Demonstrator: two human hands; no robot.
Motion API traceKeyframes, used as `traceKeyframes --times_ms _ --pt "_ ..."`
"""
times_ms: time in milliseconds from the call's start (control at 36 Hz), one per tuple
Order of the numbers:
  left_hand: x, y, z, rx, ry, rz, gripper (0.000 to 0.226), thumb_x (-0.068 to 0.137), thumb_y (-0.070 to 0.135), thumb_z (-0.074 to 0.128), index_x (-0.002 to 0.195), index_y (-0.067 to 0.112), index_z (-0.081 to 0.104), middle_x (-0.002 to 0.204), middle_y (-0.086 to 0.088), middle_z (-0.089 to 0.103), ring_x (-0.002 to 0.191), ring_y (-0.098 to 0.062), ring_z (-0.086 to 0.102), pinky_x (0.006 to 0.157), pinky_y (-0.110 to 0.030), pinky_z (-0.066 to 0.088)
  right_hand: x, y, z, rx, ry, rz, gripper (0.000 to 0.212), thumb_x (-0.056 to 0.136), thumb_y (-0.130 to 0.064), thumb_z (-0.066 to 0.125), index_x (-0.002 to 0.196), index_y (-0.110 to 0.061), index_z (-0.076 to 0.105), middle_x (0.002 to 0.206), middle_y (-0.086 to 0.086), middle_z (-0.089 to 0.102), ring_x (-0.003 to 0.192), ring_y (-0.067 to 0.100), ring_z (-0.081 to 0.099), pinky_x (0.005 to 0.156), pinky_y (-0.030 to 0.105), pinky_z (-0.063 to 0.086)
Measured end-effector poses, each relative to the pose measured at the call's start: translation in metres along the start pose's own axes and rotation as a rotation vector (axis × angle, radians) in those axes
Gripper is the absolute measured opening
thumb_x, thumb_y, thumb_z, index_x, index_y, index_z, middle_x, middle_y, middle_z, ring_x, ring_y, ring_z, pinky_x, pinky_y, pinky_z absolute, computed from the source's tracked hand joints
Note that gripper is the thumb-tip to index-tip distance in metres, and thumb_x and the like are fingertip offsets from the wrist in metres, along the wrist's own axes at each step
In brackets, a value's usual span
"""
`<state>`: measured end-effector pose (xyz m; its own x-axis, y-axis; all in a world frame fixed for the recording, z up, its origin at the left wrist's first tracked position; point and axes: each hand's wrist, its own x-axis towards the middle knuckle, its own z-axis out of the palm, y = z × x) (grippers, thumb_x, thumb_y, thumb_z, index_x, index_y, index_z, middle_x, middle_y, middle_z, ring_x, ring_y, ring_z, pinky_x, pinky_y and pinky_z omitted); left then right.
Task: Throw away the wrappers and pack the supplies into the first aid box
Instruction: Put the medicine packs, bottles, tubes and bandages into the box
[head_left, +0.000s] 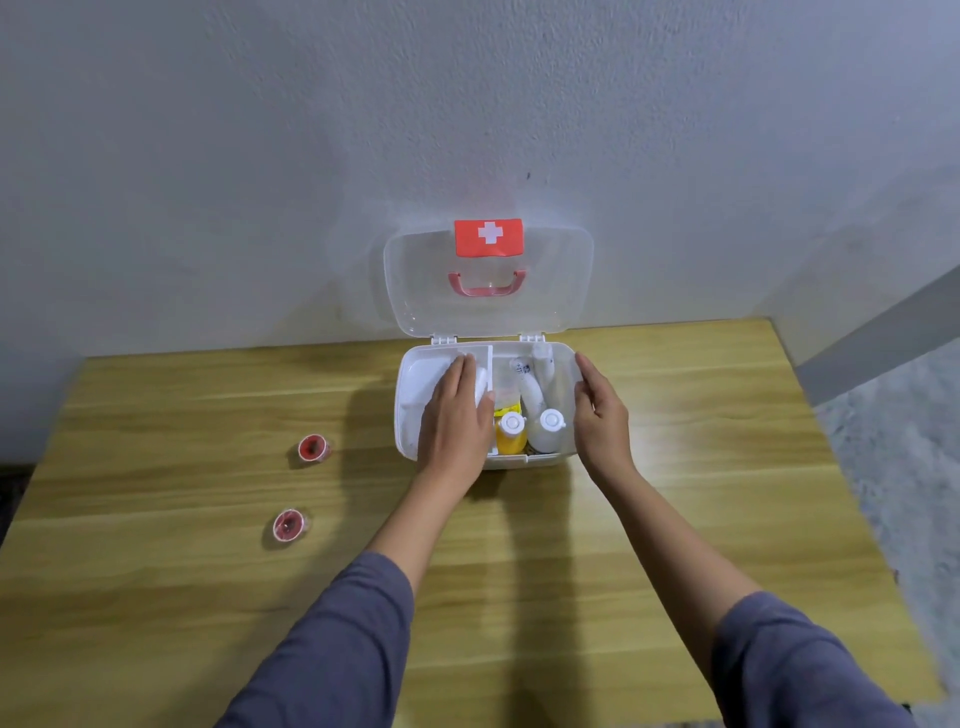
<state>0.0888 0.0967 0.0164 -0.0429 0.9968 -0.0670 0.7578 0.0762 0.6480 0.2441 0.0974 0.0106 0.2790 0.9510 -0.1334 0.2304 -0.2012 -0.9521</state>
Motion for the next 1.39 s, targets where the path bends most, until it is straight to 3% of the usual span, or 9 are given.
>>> traceKeyframes --times_ms 278,556,722,833,917,1028,1111,1194,1389 --pt "0.011 0.003 0.008 0.202 -0.014 0.067 0.055 0.099 0.025 0.03 0.147 0.009 0.008 0.158 -0.006 0.005 0.146 -0.016 0.002 0.117 -0.03 0.0 0.001 -0.002 -0.003 -0.028 -0.038 -0.023 0.041 0.095 -0.004 0.034 0.134 -0.013 0.044 0.14 0.004 0.047 0.118 0.005 0.041 0.098 0.016 0.03" --pt "-0.009 -0.011 -0.002 0.179 0.044 0.095 0.05 0.099 0.026 0.028 0.146 0.012 0.022 0.155 -0.002 0.023 0.144 -0.014 0.014 0.116 -0.029 0.003 0.001 -0.004 -0.005 -0.026 -0.047 0.0 0.041 0.095 -0.004 0.034 0.134 -0.013 0.044 0.14 0.004 0.047 0.119 0.006 0.041 0.1 0.02 0.03" --pt "-0.012 -0.015 0.003 0.28 0.024 0.154 0.05 0.099 0.025 0.023 0.147 0.014 0.016 0.157 0.0 0.017 0.145 -0.012 0.011 0.115 -0.026 -0.003 0.0 -0.005 -0.003 -0.024 -0.043 0.009 0.041 0.096 -0.005 0.034 0.134 -0.014 0.044 0.14 0.004 0.046 0.117 0.005 0.041 0.098 0.018 0.03" --pt "-0.009 -0.012 0.0 0.181 0.037 0.161 0.05 0.098 0.023 0.026 0.146 0.012 0.021 0.156 -0.003 0.021 0.145 -0.014 0.012 0.115 -0.025 -0.001 -0.001 -0.007 -0.003 -0.03 -0.036 0.012 0.041 0.095 -0.005 0.034 0.134 -0.013 0.044 0.14 0.004 0.046 0.117 0.004 0.04 0.096 0.014 0.029" --pt "-0.016 -0.016 -0.013 -0.058 0.18 0.169 0.046 0.097 0.021 0.035 0.141 0.008 0.034 0.15 -0.004 0.034 0.141 -0.015 0.023 0.116 -0.026 0.011 -0.001 -0.008 -0.002 -0.025 -0.033 0.016 0.041 0.095 -0.005 0.034 0.134 -0.014 0.044 0.14 0.003 0.046 0.118 0.005 0.04 0.098 0.017 0.029" --pt "-0.042 -0.045 -0.032 -0.272 0.468 0.016 0.047 0.094 0.026 0.039 0.136 0.006 0.042 0.143 -0.002 0.039 0.137 -0.013 0.031 0.113 -0.019 0.02 -0.002 -0.006 0.002 -0.016 0.005 0.017 0.04 0.096 -0.005 0.033 0.133 -0.014 0.046 0.139 0.003 0.048 0.124 0.012 0.043 0.099 0.019 0.03" --pt "-0.074 -0.094 -0.034 -0.279 0.555 -0.195 0.055 0.09 0.033 0.041 0.137 0.005 0.039 0.146 -0.013 0.039 0.136 -0.026 0.035 0.114 -0.036 0.027 -0.003 -0.005 0.005 -0.004 0.035 0.025 0.04 0.096 -0.005 0.033 0.132 -0.015 0.046 0.139 0.003 0.048 0.127 0.015 0.043 0.099 0.02 0.031" --pt "-0.101 -0.136 -0.033 -0.17 0.545 -0.327 0.06 0.088 0.031 0.05 0.138 0.002 0.035 0.148 -0.018 0.032 0.138 -0.032 0.03 0.108 -0.051 0.034 -0.004 -0.005 0.008 0.0 0.054 0.028 0.04 0.096 -0.006 0.033 0.132 -0.015 0.046 0.14 0.003 0.048 0.126 0.014 0.043 0.1 0.02 0.031" --pt "-0.09 -0.179 -0.034 -0.075 0.421 -0.359 0.072 0.084 0.02 0.065 0.142 -0.002 0.027 0.152 -0.022 0.023 0.142 -0.033 0.019 0.114 -0.037 0.018 -0.004 -0.003 0.009 -0.009 0.077 0.031 0.04 0.096 -0.006 0.033 0.132 -0.017 0.047 0.14 0.0 0.048 0.117 0.003 0.042 0.093 0.009 0.03"
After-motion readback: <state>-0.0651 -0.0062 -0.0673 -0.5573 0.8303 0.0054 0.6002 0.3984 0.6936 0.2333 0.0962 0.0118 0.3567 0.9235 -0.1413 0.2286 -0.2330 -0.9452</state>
